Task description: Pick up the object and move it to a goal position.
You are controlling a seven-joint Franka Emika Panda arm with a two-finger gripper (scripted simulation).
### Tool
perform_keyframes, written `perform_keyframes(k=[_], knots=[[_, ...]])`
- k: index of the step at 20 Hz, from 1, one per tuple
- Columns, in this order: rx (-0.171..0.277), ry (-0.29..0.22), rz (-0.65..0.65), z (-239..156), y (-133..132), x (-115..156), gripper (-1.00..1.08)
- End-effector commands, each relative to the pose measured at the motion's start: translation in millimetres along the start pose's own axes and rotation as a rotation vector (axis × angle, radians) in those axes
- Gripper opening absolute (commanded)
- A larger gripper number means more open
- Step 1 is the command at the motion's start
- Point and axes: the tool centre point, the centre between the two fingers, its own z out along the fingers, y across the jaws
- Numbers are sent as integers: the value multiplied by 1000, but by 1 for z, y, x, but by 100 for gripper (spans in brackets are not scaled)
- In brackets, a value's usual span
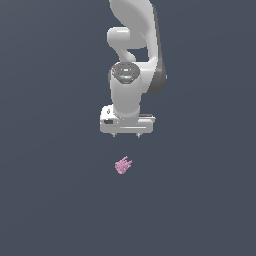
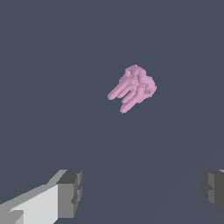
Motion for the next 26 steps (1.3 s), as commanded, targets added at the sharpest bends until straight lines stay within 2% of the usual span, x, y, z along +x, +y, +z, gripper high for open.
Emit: perform_keyframes(k=[1,10,16,26], knots=[[0,0,0,0,0,0,100],[-28,-7,4,0,6,-5,100],[-27,-6,12,0,6,-4,100],[-18,0,143,9,7,9,100]])
